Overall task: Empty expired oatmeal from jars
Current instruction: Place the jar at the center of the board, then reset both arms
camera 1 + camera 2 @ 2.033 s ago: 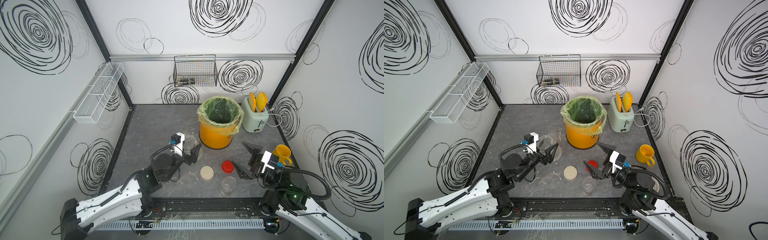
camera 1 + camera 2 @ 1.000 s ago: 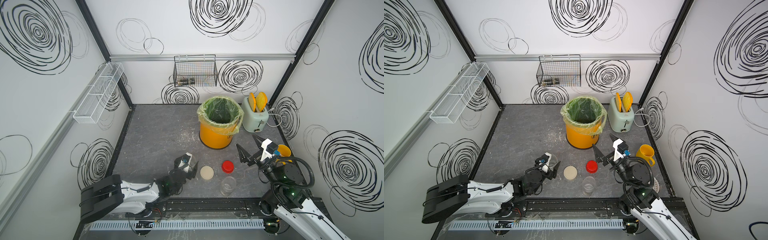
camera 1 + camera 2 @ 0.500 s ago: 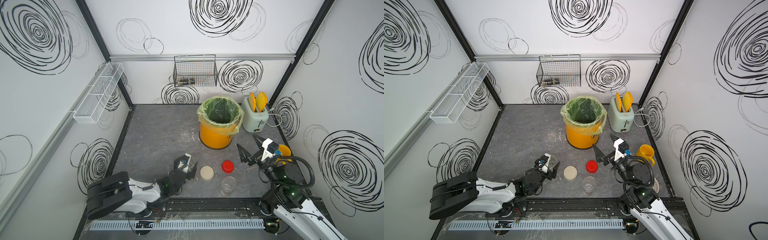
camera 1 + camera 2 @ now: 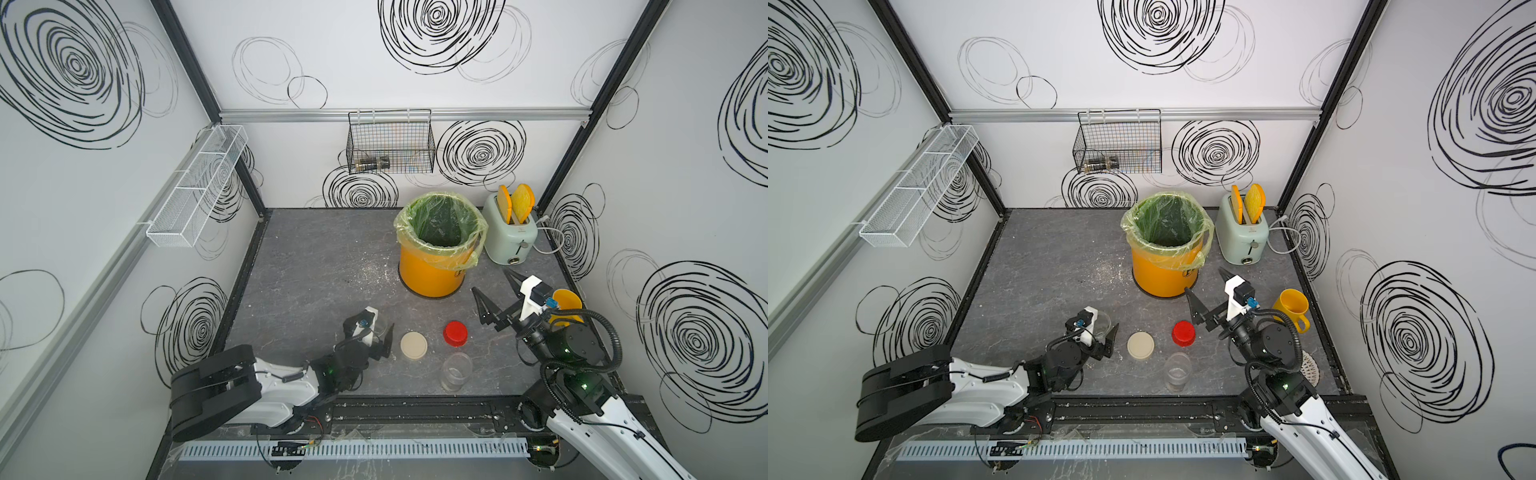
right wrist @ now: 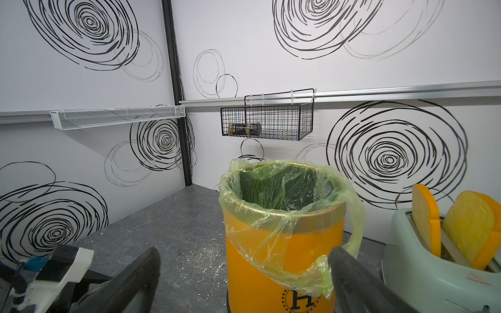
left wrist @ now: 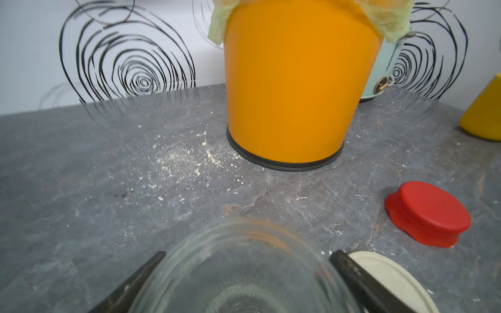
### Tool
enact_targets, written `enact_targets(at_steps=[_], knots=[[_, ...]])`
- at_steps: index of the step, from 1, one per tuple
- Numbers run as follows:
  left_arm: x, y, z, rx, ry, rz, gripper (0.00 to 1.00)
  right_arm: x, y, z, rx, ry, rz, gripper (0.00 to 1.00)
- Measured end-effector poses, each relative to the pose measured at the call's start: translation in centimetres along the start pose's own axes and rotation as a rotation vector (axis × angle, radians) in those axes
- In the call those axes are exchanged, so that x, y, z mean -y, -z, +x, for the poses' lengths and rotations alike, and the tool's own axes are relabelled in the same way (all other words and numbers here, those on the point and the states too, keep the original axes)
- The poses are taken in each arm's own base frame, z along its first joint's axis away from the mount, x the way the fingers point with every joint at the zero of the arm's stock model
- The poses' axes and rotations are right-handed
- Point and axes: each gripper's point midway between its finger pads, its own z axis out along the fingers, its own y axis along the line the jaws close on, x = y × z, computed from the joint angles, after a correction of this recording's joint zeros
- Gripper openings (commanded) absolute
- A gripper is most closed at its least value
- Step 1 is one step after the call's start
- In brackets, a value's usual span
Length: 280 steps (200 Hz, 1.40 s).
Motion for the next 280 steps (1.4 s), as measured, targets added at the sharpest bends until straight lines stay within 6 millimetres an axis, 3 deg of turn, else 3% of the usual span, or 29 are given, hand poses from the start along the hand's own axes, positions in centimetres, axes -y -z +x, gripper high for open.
enact_targets(at_steps=[45,73,86,104,124,150,168,192,210,238,280], knots=[[0.3,1.9,-4.1,0.075,0.092,0.034,0.96,1.0,-0.1,0.4,-0.014,0.016,0.047,0.98],[-0.5,3.2,-7.5,0.091,0.184,0.029,0.96,4.5,-0.8,2.6,-0.099,0.082,0.193,0.98],[-1.9,3.3,-9.6,0.103,0.22,-0.011,0.96,7.7,-1.2,4.4,-0.169,0.093,0.305,0.98],[-5.3,3.0,-12.2,0.122,0.235,-0.126,0.96,11.9,-1.2,6.8,-0.238,0.076,0.449,0.98],[-9.6,2.5,-13.4,0.123,0.192,-0.261,0.96,14.2,-1.0,10.2,-0.281,0.093,0.536,0.98],[-15.9,1.1,-12.1,0.061,0.089,-0.433,0.97,16.8,0.1,15.4,-0.385,0.114,0.653,0.98],[-18.7,-0.4,-9.7,0.005,0.015,-0.498,0.98,18.3,0.4,17.4,-0.414,0.119,0.711,0.98],[-20.0,-3.4,-5.0,-0.134,-0.065,-0.488,1.0,19.8,0.8,19.3,-0.429,0.12,0.759,0.98],[-21.8,-3.7,-2.9,-0.153,-0.056,-0.497,0.99,20.7,1.1,19.9,-0.415,0.112,0.786,0.98],[-24.0,-2.9,-1.9,-0.078,-0.015,-0.507,0.96,22.1,1.2,20.2,-0.375,0.084,0.816,0.98],[-23.5,-4.4,-1.9,-0.007,0.002,-0.42,0.96,23.3,1.3,20.8,-0.35,0.032,0.816,0.98]])
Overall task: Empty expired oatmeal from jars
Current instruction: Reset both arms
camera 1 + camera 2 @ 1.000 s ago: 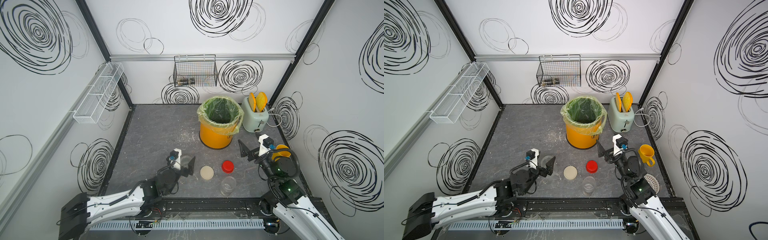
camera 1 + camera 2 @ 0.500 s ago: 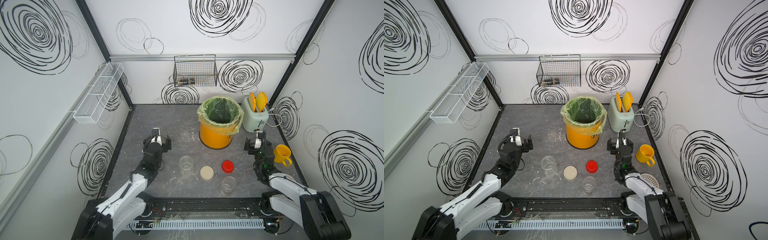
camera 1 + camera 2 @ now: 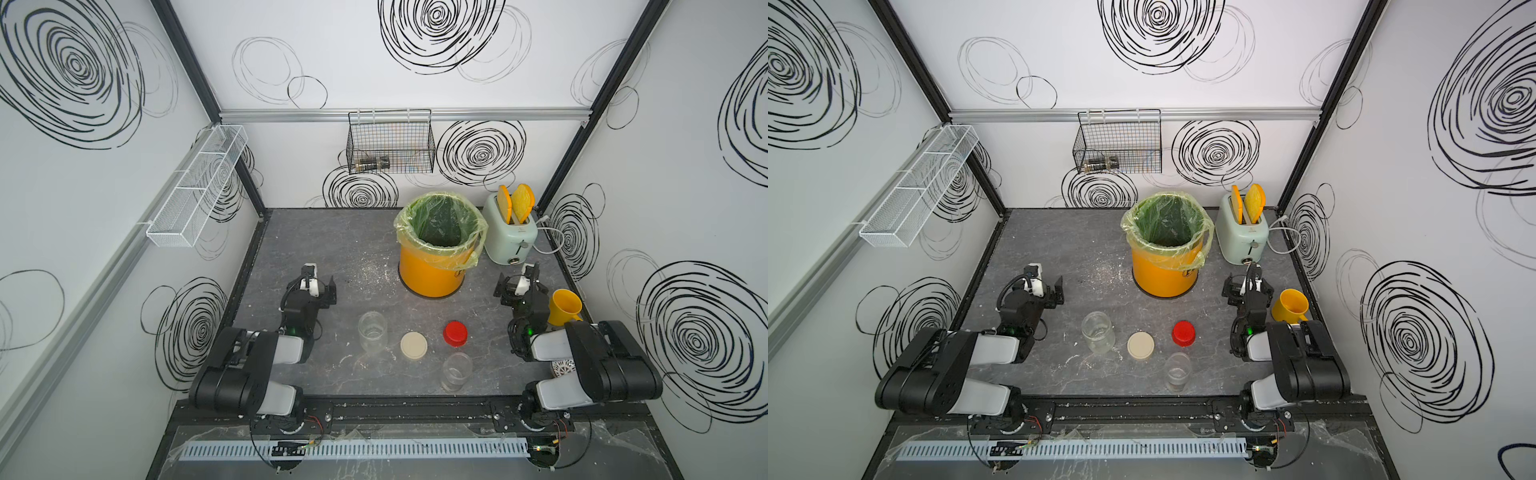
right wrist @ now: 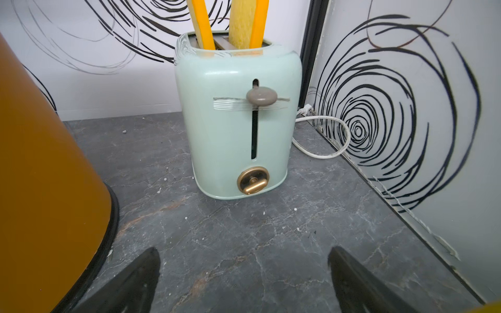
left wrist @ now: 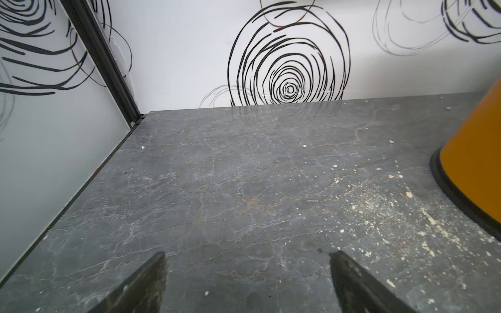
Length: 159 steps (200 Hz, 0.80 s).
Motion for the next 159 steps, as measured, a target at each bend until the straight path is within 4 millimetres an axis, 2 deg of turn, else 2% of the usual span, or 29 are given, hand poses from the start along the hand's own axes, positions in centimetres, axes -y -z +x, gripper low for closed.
enact_targets(at_steps=[35,65,80,111,159], knots=[[-0.5,-0.2,-0.9,0.037,0.026,0.005,0.96,-0.1,-1.1,-1.0,0.007,-0.034,-0.018,0.98],[0.4,0.4,-1.9,0.09,0.015,-0.012,0.96,-0.5,-1.2,-1.3,0.011,-0.034,-0.034,0.98],[0.8,0.6,-1.6,0.087,0.013,0.008,0.96,-0.9,-1.2,-1.2,0.009,-0.031,-0.042,0.98],[-1.0,0.4,-2.0,0.102,0.043,0.022,0.96,-1.1,-1.1,-1.0,0.0,-0.029,-0.053,0.98],[0.3,0.1,-2.2,0.097,0.038,0.08,0.96,-1.0,-1.2,-0.8,-0.007,-0.029,-0.057,0.98]])
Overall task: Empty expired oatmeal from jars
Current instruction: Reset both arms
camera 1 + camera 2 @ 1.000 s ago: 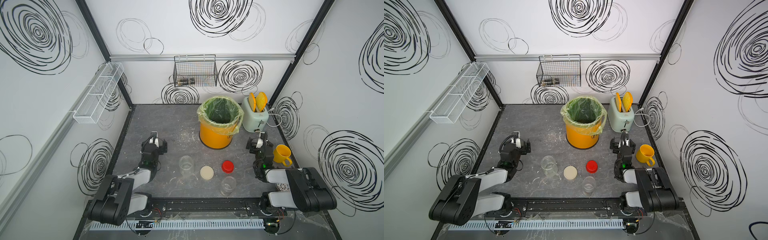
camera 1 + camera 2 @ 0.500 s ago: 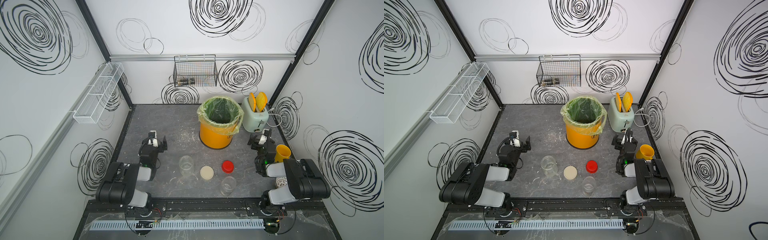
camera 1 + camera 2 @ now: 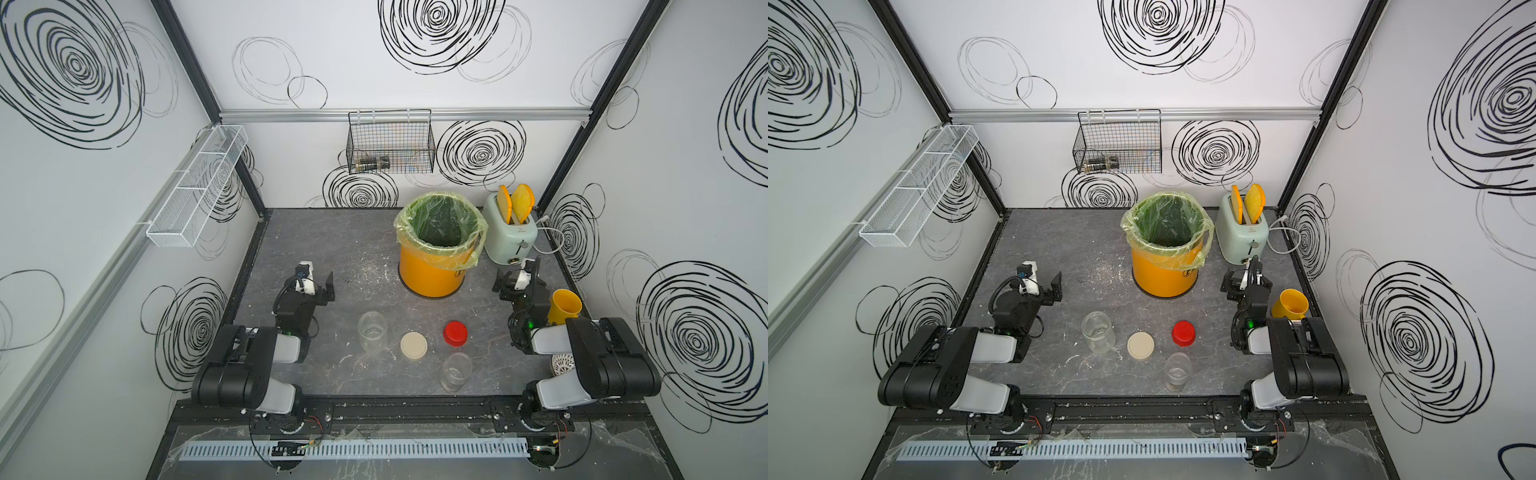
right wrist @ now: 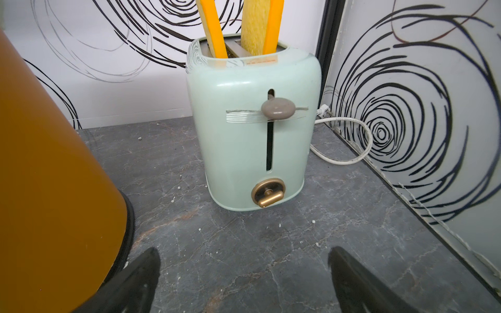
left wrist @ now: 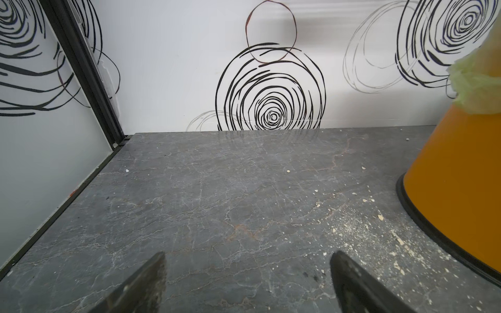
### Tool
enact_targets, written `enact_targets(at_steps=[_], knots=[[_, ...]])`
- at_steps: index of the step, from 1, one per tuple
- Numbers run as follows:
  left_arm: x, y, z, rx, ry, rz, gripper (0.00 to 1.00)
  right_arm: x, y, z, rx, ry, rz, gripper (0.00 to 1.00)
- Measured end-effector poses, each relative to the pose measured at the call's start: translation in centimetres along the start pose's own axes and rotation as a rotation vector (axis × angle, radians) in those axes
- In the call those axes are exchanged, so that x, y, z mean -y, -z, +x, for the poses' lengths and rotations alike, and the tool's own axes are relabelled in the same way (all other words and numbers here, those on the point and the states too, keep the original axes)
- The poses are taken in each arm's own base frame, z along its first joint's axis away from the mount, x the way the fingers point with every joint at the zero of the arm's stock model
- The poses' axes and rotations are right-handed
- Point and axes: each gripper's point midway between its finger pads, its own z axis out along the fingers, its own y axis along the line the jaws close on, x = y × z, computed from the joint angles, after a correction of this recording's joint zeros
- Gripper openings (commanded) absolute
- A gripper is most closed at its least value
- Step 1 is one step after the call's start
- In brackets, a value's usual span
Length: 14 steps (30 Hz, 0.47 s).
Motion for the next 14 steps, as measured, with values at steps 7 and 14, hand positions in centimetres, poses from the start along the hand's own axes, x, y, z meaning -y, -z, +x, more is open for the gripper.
enact_targets(at_steps=[7,14], knots=[[0.03,-0.36,-0.14,-0.003,0.0,0.002,0.96,-0.13,0.0,0.05,-0.002,0.0,-0.007,0.98],[0.1,-0.36,0.23,-0.018,0.0,0.004,0.96,-0.17,0.0,0.05,-0.002,0.0,-0.01,0.98]])
